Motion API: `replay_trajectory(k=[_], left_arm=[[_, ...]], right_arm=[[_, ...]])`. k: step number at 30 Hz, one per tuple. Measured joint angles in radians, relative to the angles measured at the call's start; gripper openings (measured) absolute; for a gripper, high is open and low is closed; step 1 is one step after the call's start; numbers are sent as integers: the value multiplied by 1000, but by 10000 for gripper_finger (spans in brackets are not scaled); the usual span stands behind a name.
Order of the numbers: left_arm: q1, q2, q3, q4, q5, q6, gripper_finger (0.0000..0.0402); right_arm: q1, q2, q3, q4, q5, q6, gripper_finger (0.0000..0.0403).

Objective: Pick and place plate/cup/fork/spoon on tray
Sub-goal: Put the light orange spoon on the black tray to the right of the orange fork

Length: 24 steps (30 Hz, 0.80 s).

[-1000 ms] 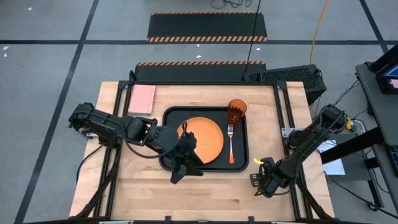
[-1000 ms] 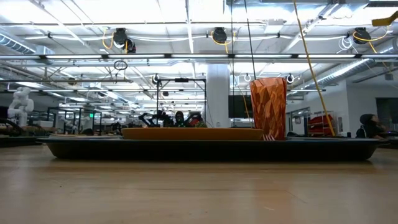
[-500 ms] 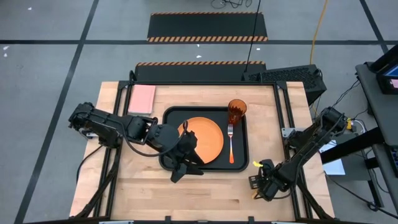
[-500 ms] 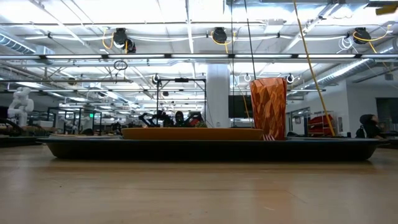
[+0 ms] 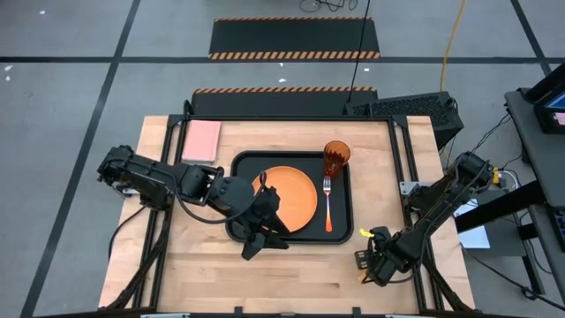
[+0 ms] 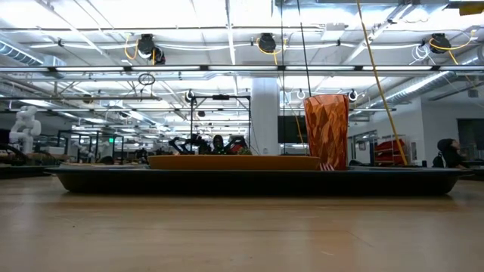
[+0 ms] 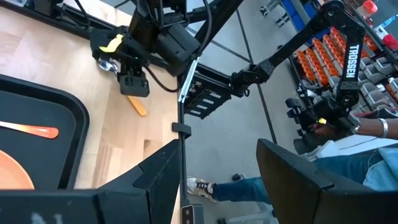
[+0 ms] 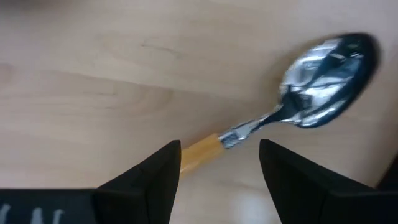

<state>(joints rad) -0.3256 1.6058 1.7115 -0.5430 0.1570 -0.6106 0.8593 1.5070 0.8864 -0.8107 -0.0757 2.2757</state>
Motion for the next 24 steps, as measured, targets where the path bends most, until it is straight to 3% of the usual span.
replay_trajectory(k=[6,15,24], left_arm=[[0,0,0,1,0,7,211],[11,0,0,3,0,19,211],[34,0,0,19,1,31,211]], right_arm=[[0,8,-7,-38,-4,-6,210],[-25,28,-83,91,-10,-14,208],[-30,29,-86,49,31,-32,135]])
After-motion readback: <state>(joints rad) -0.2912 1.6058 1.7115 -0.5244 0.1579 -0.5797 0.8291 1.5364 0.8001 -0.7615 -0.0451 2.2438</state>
